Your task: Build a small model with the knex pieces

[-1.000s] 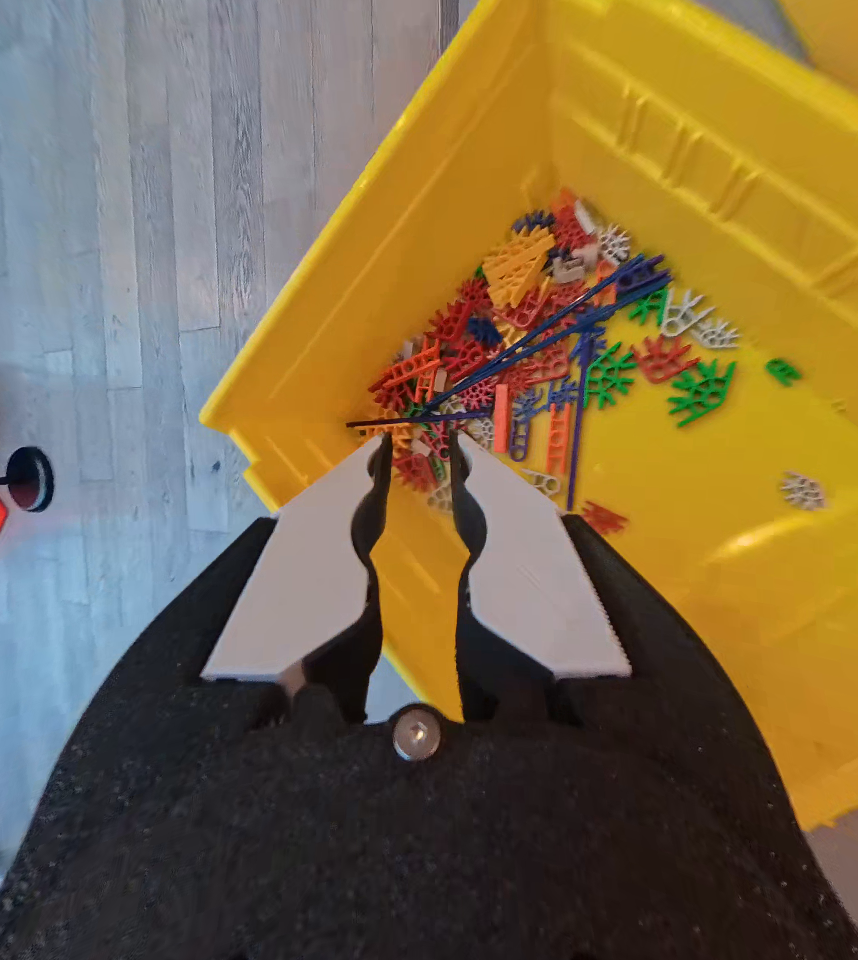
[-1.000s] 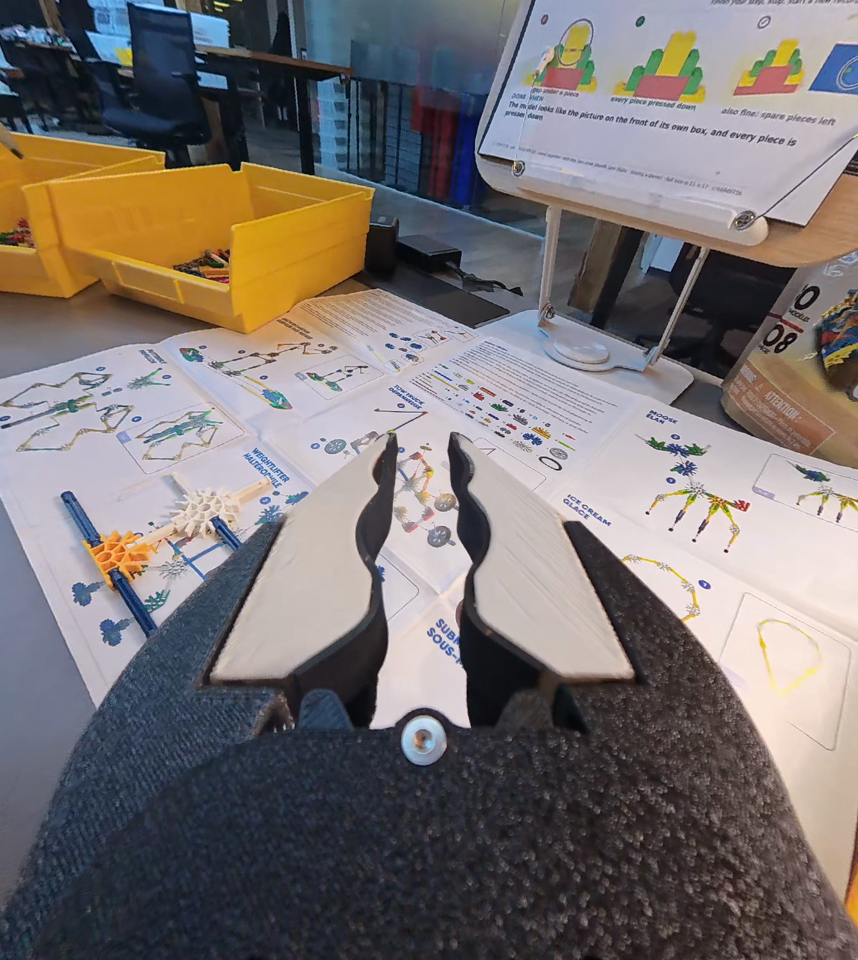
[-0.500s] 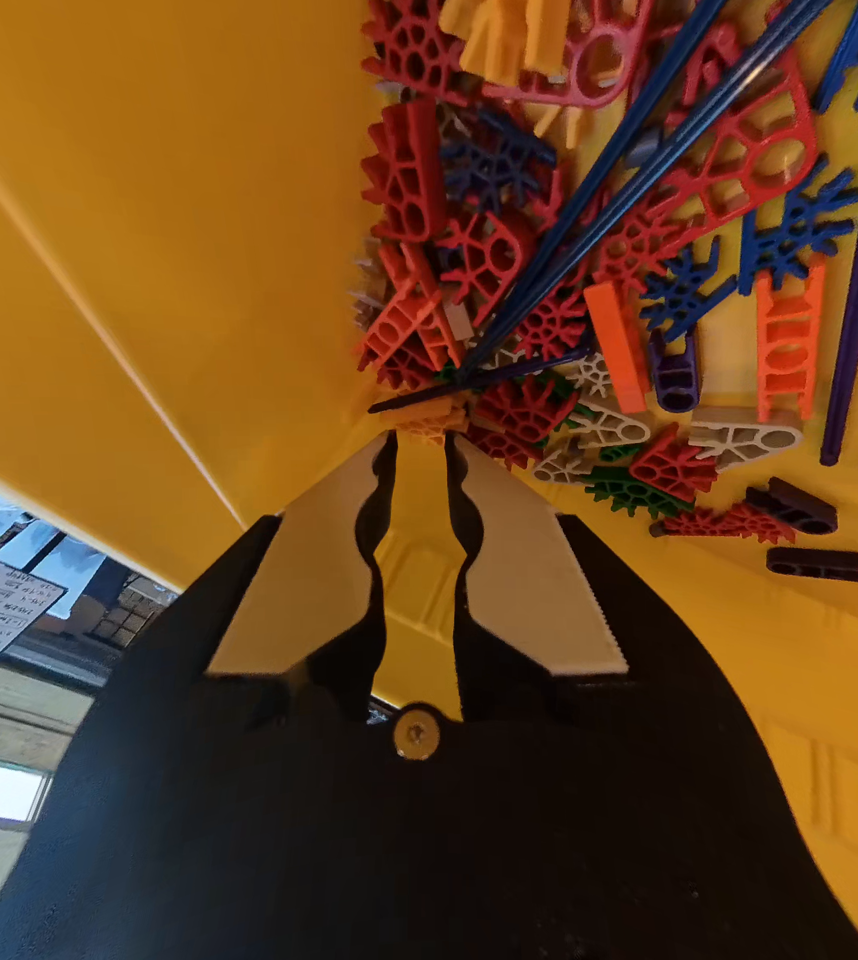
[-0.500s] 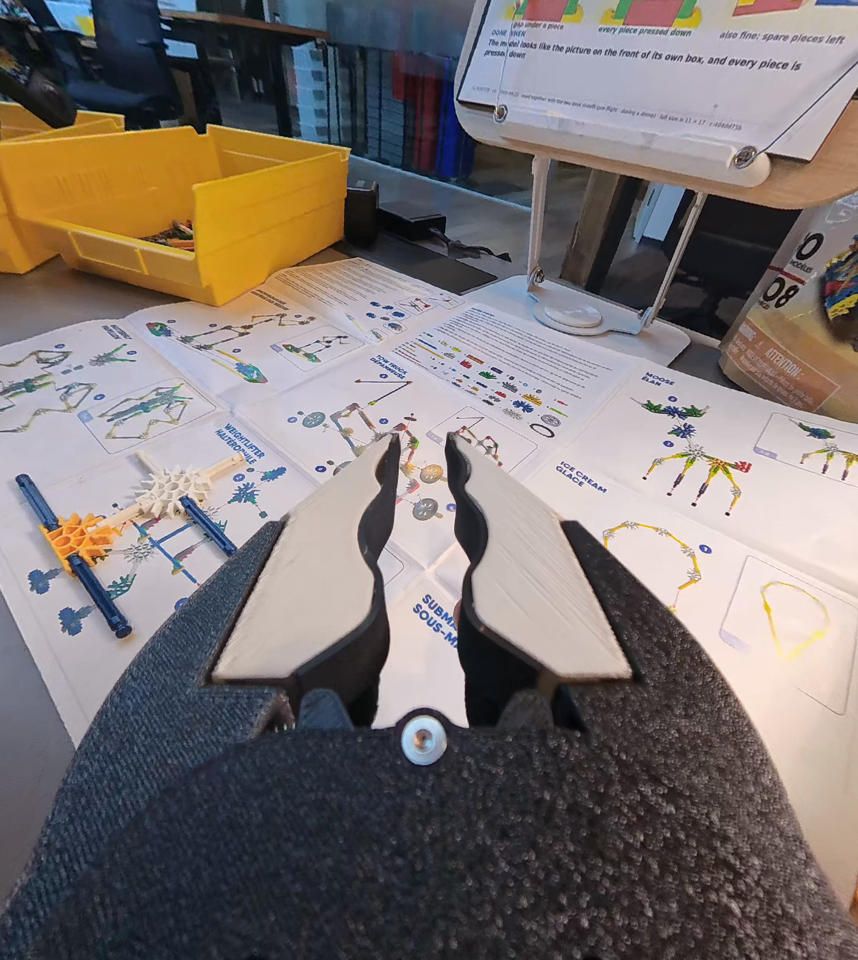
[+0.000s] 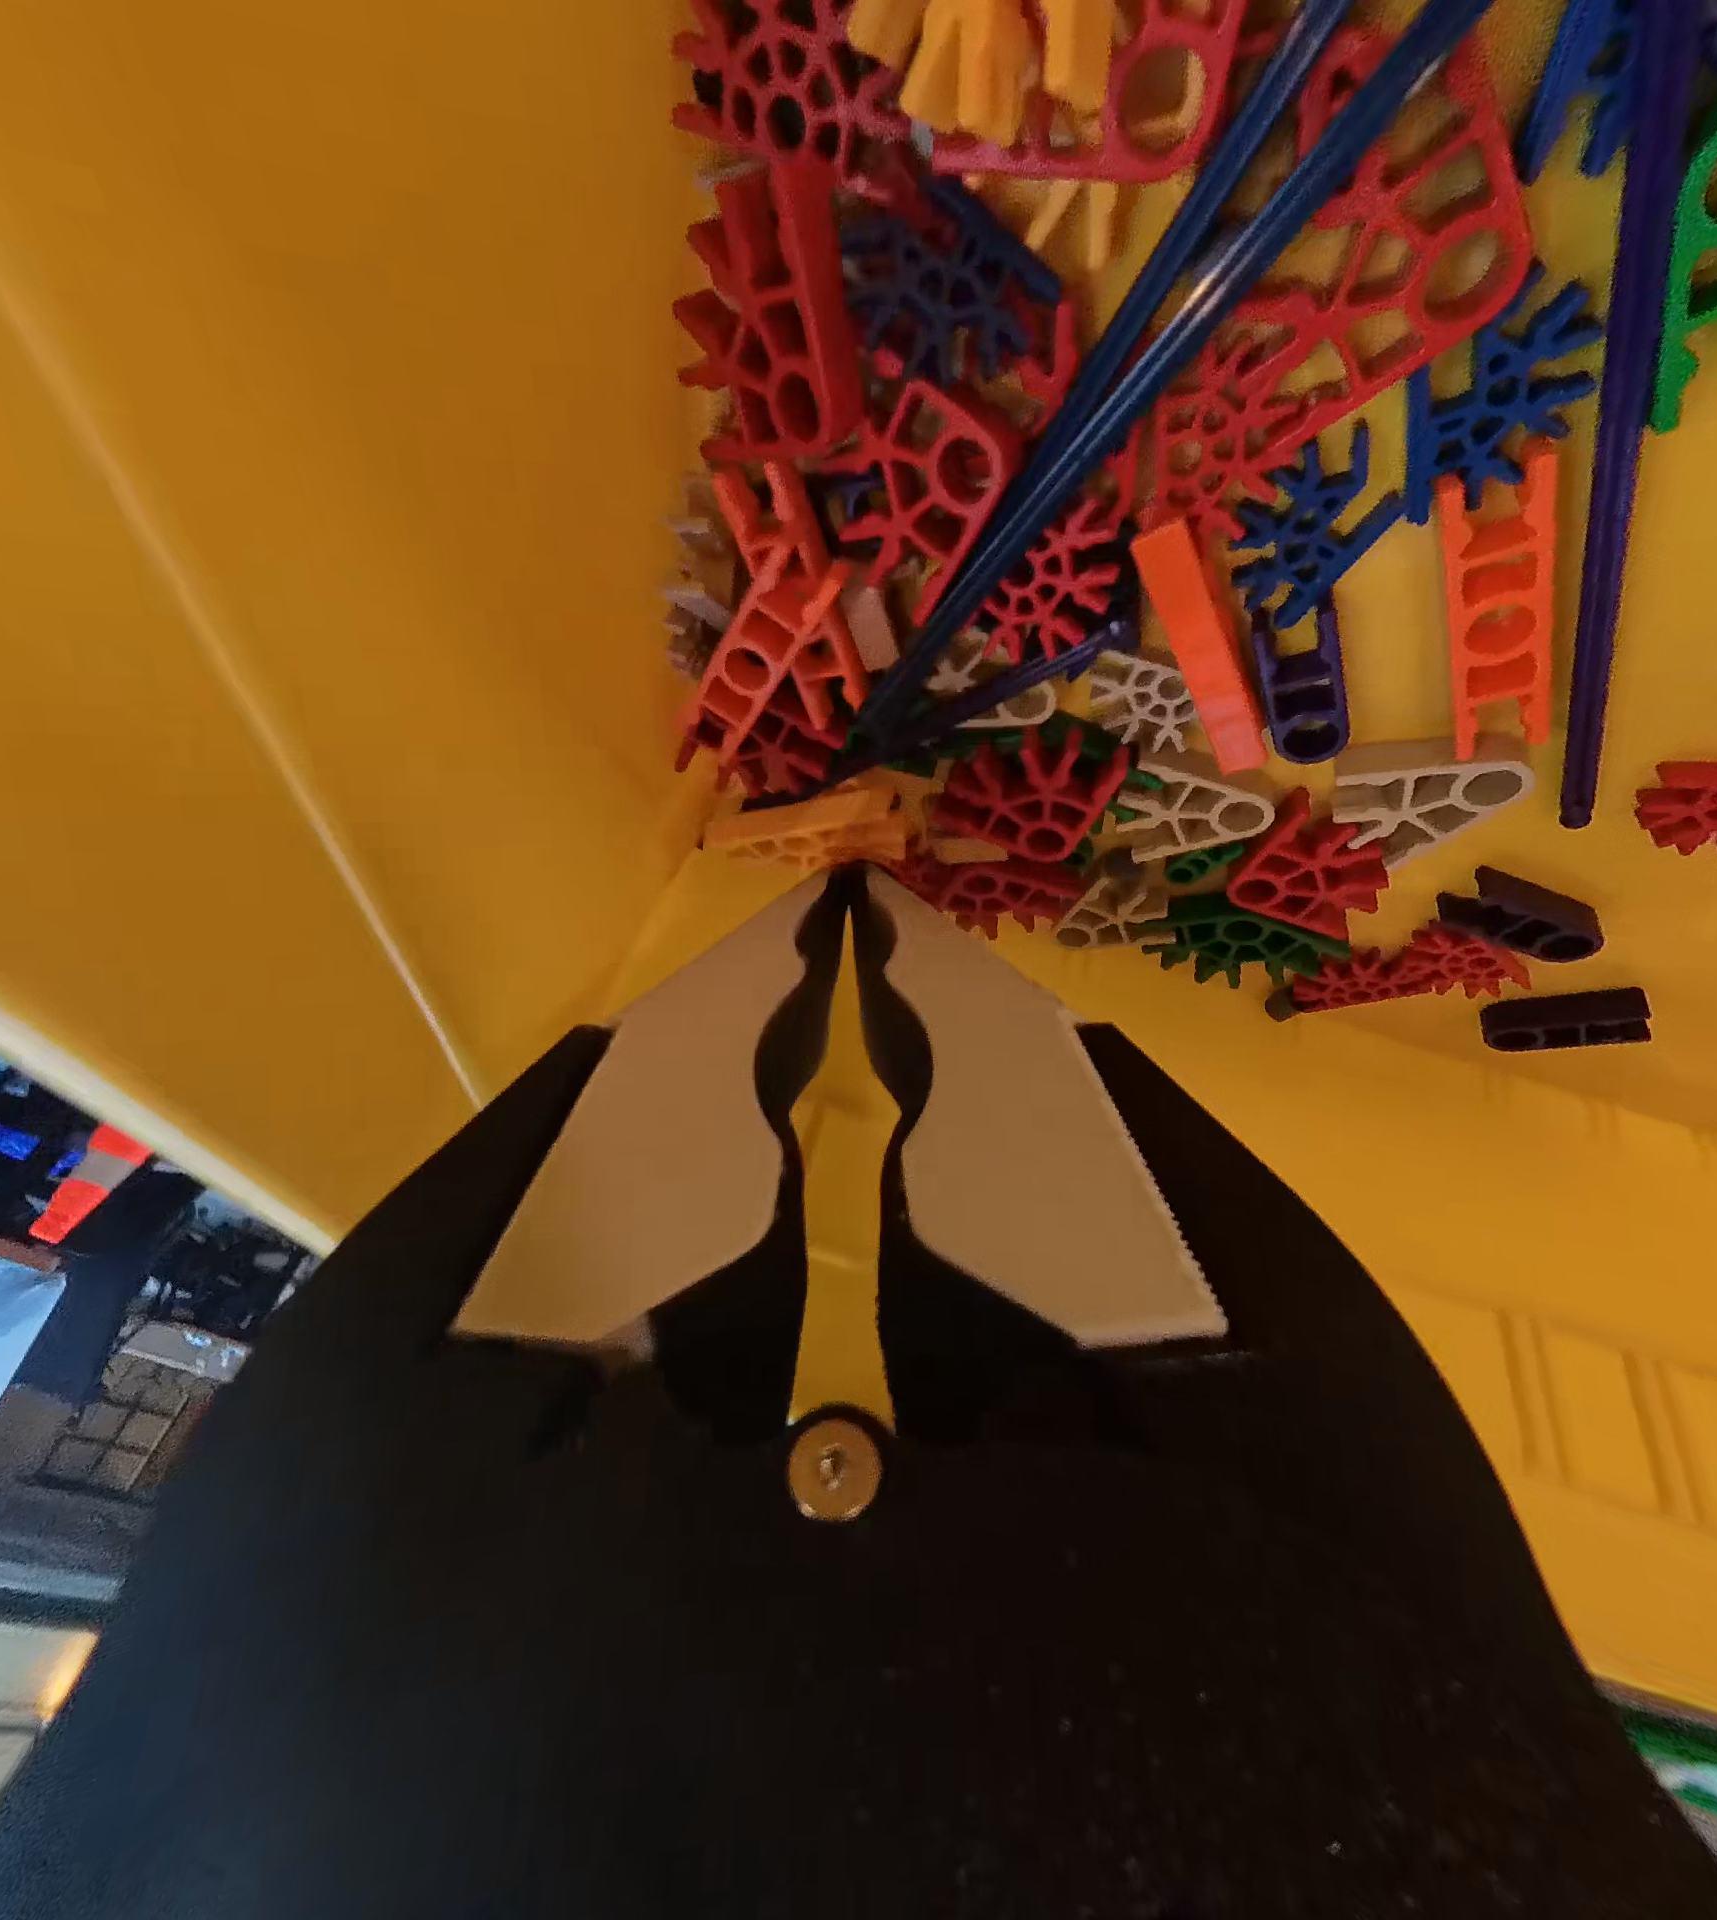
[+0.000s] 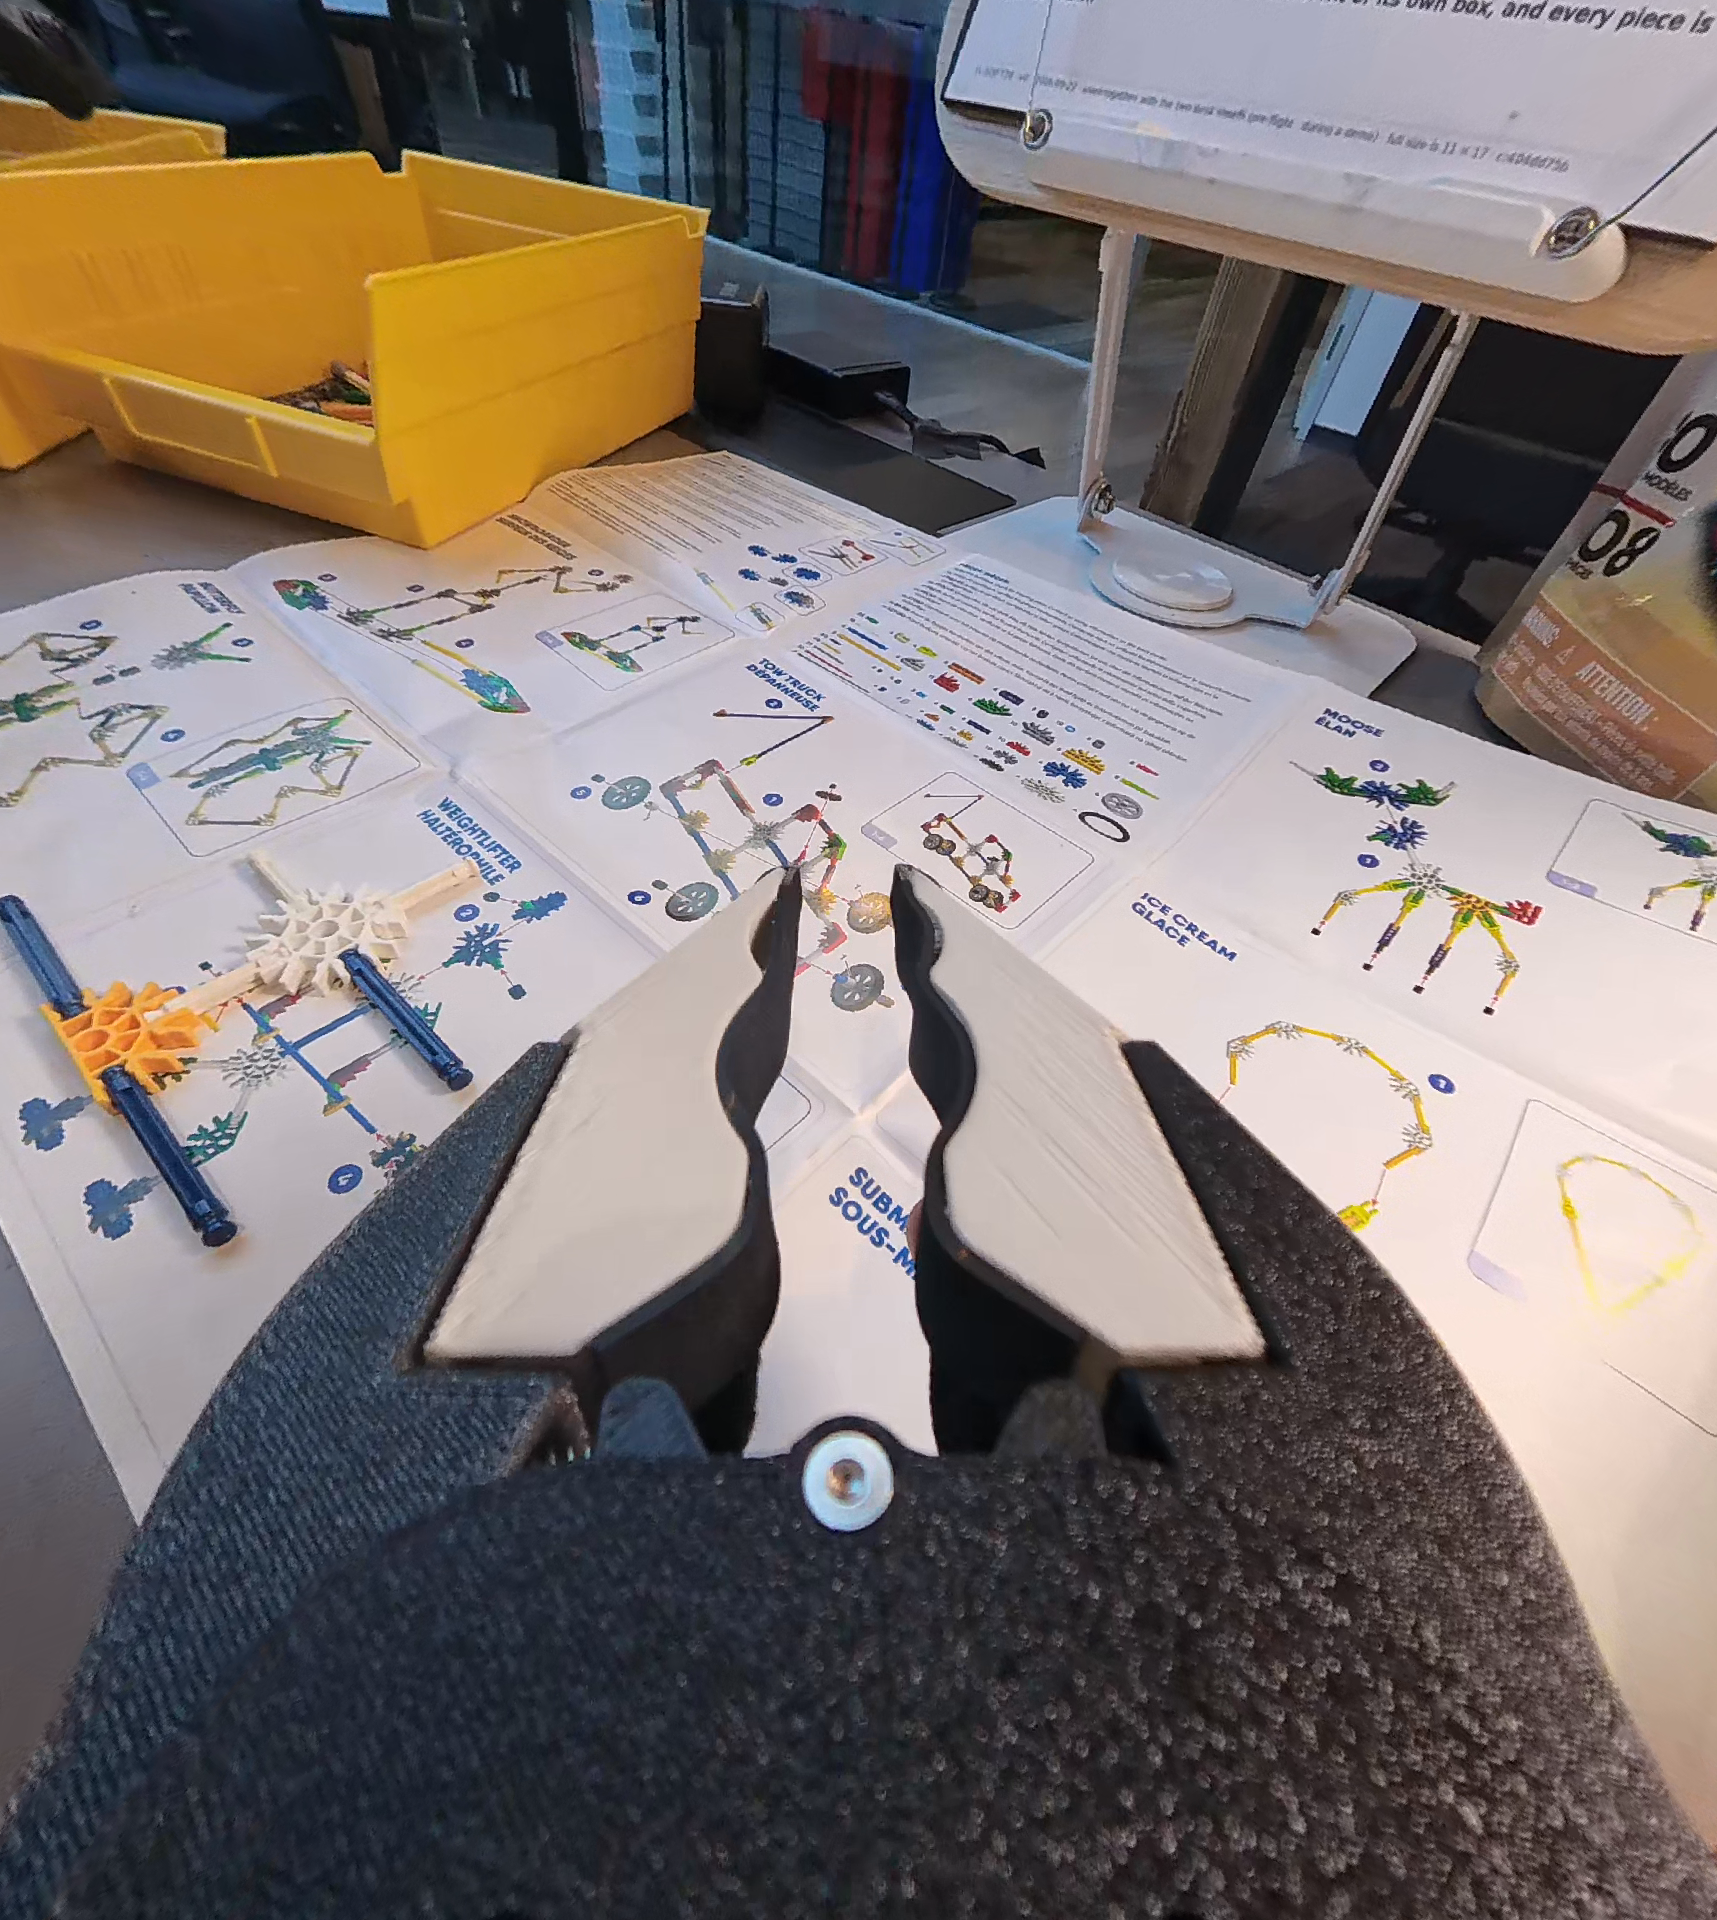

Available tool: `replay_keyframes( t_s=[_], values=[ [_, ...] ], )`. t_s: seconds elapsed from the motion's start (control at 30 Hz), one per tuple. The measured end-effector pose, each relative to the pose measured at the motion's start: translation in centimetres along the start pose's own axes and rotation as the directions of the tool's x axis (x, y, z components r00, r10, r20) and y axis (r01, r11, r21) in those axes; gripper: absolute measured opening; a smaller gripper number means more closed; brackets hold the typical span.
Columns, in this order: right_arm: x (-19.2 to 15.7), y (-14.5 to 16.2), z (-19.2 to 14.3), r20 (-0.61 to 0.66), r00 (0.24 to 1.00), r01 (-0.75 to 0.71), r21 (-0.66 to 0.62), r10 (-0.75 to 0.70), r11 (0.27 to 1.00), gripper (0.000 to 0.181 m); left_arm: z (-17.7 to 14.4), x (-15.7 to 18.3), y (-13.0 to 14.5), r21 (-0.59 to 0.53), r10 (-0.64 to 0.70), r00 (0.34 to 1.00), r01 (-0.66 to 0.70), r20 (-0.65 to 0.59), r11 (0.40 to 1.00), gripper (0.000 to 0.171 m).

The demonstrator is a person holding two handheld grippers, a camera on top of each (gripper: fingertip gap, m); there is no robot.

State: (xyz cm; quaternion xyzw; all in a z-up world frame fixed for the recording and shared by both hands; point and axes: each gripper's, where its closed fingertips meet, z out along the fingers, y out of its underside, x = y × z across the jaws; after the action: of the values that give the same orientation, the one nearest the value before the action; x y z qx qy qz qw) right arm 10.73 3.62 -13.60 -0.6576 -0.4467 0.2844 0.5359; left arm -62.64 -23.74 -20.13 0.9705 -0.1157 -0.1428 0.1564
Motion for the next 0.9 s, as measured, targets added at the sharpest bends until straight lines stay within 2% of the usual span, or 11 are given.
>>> replay_keyframes(
  t_s=[0.27,0.4,0.5,0.6,0.63,0.83,0.9],
  values=[
    [-0.4,-0.1,0.0,0.022,1.000,0.009,0.003,-0.009,1.000,0.017,-2.1,1.2,-0.4,0.156,-0.006,1.000,0.006,0.001,0.988,0.000],
    [-0.5,-0.2,-0.1,0.030,0.999,0.014,0.008,-0.014,1.000,0.016,-2.3,0.2,-0.2,0.168,-0.012,0.996,-0.003,0.092,0.986,0.000],
    [-0.5,-0.1,-0.2,0.025,1.000,0.015,0.006,-0.015,1.000,0.016,-1.4,0.0,-0.1,0.117,0.022,0.992,-0.037,0.126,0.992,0.022],
    [-0.4,0.1,-0.2,0.016,1.000,0.015,-0.002,-0.015,1.000,0.016,-0.6,-0.3,-0.4,0.093,0.024,0.993,-0.034,0.116,0.995,0.031],
    [-0.4,0.1,-0.2,0.015,1.000,0.013,-0.004,-0.013,1.000,0.016,-0.2,-0.5,-0.4,0.078,0.018,0.994,-0.026,0.108,0.997,0.025],
    [-0.2,0.4,0.0,-0.002,1.000,0.015,-0.019,-0.015,1.000,0.016,0.1,-0.1,-0.7,0.060,-0.006,1.000,0.007,-0.013,0.998,0.022],
    [-0.2,0.4,0.1,0.000,1.000,0.014,-0.023,-0.014,1.000,0.016,-0.5,-0.1,-0.6,0.073,0.011,1.000,-0.011,0.003,0.997,0.012]
  ],
)
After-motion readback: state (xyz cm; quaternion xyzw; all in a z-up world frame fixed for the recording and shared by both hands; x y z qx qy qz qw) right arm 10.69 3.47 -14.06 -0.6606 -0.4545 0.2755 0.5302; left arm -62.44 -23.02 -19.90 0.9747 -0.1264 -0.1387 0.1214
